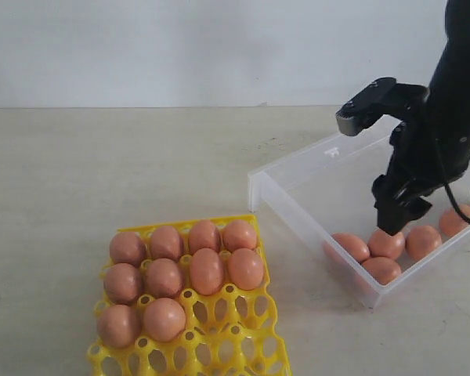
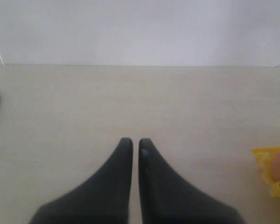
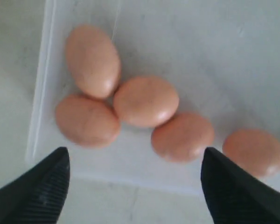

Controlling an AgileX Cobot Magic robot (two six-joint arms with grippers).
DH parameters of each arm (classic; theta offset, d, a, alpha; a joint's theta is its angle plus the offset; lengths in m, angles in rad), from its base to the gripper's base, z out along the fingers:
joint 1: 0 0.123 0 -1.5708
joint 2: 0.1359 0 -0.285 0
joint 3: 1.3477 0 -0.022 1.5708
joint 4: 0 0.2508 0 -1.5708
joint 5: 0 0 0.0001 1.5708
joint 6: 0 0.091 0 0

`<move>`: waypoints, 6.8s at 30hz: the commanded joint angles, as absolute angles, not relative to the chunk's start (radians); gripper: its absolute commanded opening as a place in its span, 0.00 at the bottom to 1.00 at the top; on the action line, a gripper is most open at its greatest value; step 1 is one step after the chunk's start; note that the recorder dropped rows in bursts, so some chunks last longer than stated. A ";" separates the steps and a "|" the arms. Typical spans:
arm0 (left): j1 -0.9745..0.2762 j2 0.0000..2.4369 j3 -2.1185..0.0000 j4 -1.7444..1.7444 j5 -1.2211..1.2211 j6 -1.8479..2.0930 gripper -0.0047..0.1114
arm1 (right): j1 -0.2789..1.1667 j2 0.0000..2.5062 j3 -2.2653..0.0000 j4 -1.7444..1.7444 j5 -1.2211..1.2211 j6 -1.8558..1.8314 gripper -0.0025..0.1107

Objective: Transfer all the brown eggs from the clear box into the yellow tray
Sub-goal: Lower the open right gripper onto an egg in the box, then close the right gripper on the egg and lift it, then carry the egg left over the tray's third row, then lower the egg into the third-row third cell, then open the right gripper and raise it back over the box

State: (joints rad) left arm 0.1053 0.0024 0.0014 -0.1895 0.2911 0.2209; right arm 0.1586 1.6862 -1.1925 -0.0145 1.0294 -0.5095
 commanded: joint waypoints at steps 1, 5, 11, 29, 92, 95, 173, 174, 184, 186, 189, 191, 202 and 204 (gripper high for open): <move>0.108 0.000 0.000 -0.194 0.284 0.228 0.08 | 0.161 1.758 -1.199 -0.034 0.930 -0.575 0.63; 0.108 0.000 0.000 -0.194 0.284 0.228 0.08 | 0.161 1.781 -1.199 -0.034 0.871 -0.646 0.63; 0.108 0.000 0.000 -0.194 0.284 0.228 0.08 | 0.161 1.791 -1.199 -0.026 0.764 -0.979 0.51; 0.108 0.000 0.000 -0.194 0.284 0.228 0.08 | 0.161 1.827 -1.199 0.193 0.891 -1.027 0.50; 0.108 0.000 0.000 -0.194 0.284 0.228 0.08 | 0.208 1.922 -1.199 0.230 0.614 -0.468 0.02; 0.108 0.000 0.000 -0.194 0.284 0.228 0.08 | 0.208 1.843 -1.164 0.237 0.457 -0.320 0.02; 0.108 0.000 0.000 -0.194 0.284 0.228 0.08 | 0.766 1.828 -0.432 -0.089 -0.840 0.345 0.26; 0.108 0.000 0.000 -0.194 0.284 0.228 0.08 | 0.766 1.828 -0.432 -0.089 -0.840 0.345 0.26; 0.108 0.000 0.000 -0.194 0.284 0.228 0.08 | 0.766 1.828 -0.432 -0.102 -0.727 0.345 0.45; 0.108 0.000 0.000 -0.194 0.284 0.228 0.08 | 0.766 1.828 -0.432 -0.102 -0.729 0.345 0.45; 0.108 0.000 0.000 -0.194 0.284 0.228 0.08 | 0.766 1.826 -0.432 -0.102 -0.759 0.345 0.45; 0.108 0.000 0.000 -0.194 0.284 0.228 0.08 | 0.766 1.785 -0.432 -0.122 -0.758 0.359 0.45; 0.108 0.000 0.000 -0.194 0.284 0.228 0.08 | 0.742 1.253 -0.481 0.991 -0.803 -0.795 0.45; 0.108 0.000 0.000 -0.194 0.284 0.228 0.08 | 0.678 1.237 -0.552 1.166 -0.897 -0.988 0.45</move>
State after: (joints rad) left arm 0.1053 0.0024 0.0014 -0.1895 0.2892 0.2209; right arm 0.7431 1.2805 -0.4798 0.8431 -0.7552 -0.6419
